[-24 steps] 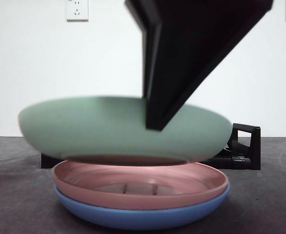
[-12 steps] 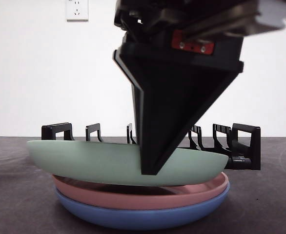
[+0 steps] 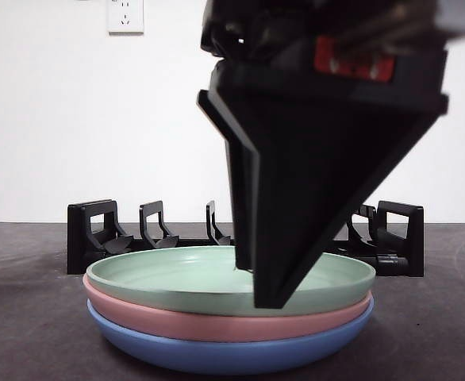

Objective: Place the plate

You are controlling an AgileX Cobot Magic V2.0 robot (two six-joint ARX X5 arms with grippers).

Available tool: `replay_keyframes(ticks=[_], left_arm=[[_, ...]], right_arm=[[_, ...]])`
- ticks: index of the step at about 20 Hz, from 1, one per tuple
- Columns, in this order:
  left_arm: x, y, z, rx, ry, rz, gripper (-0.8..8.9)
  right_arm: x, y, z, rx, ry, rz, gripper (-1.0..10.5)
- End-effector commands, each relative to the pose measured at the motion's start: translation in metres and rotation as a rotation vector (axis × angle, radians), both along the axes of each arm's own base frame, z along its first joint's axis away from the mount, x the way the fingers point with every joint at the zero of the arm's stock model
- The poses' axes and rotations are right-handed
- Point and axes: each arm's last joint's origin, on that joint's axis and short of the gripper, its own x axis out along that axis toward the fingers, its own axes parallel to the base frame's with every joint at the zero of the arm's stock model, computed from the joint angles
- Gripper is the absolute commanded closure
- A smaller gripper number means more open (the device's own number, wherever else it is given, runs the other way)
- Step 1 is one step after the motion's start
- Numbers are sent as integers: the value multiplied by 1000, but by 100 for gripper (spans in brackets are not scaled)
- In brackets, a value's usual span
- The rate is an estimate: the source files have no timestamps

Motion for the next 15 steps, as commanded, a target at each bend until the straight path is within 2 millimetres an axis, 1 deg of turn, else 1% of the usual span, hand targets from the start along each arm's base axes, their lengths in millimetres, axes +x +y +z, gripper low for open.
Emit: replay_keyframes(ticks=[1,2,3,4,6,8,11,13,15], left_arm=[[1,0,2,-1,-9,-2,533],[1,0,2,-6,-9,0,533],[1,0,2,-7,-8,1,533],[1,0,2,-7,-9,1,533],[1,0,2,-8,-10,1,533],[1,0,3,-10,-14,-2,533],[7,-3,6,-39,-46,-41,533],[18,-7,10,-55,-72,-60,533],[33,-11,9,-75,-63,-67,532]], right_arm=[[-3,5,17,91,22,-62,745],[-3,3,26,152,10,-82,745],[1,-1,37,223,-17,-110,745],[8,-6,48,303,-43,-154,745],[33,-20,68,452,-92,-280,745],[65,-42,81,536,-146,-425,745],[111,-81,88,604,-191,-620,745],[136,-109,93,671,-221,-742,745],[156,-137,98,717,-270,-854,745]])
